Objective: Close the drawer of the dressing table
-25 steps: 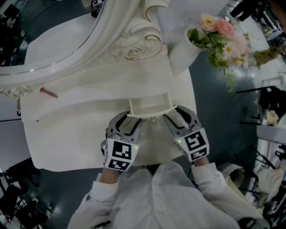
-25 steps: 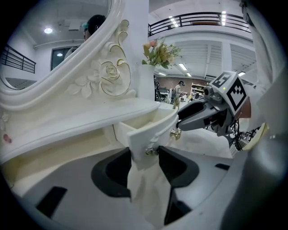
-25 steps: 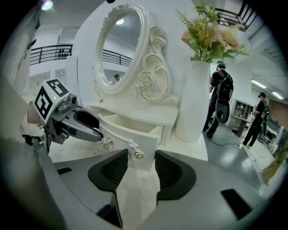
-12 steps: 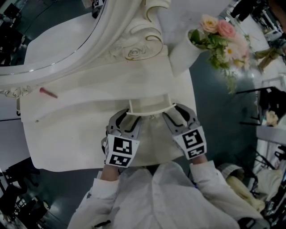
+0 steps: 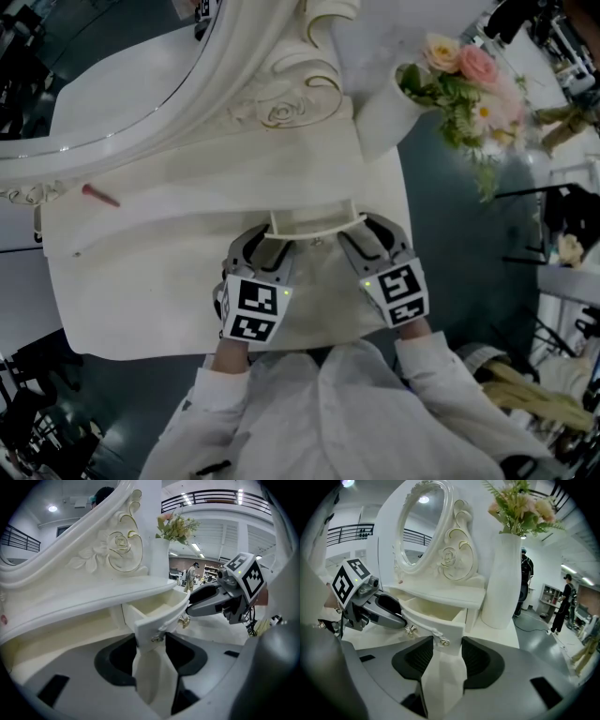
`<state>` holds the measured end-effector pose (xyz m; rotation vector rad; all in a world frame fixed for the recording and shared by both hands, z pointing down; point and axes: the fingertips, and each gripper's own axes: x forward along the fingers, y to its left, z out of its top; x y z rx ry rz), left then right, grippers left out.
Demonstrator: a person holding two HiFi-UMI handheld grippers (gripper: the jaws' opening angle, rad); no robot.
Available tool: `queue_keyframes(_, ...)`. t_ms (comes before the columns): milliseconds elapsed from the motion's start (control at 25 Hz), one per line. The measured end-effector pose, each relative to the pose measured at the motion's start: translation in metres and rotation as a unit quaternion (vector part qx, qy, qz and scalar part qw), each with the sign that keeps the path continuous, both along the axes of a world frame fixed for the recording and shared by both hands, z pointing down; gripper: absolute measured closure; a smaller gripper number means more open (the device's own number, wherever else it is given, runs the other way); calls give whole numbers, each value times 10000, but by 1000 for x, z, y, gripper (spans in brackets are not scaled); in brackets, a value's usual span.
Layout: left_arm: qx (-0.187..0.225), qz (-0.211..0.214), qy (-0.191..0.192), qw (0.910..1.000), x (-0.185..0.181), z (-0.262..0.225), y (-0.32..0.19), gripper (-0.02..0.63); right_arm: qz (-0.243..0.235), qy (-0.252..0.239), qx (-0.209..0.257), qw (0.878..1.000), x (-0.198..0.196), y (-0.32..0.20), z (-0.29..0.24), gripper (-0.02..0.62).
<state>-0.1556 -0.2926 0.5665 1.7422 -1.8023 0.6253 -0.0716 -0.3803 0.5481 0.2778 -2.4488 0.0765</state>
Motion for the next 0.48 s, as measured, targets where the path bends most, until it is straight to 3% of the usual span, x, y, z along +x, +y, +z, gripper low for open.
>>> queue_keyframes(240, -10, -274, 44, 9996, -9, -2, -6, 411, 35, 39, -133, 9999, -7, -5, 0, 407)
queue_keyframes(480, 0, -378, 113, 9992, -13, -1, -10, 411, 399, -61, -249, 9989, -6, -16, 8, 407)
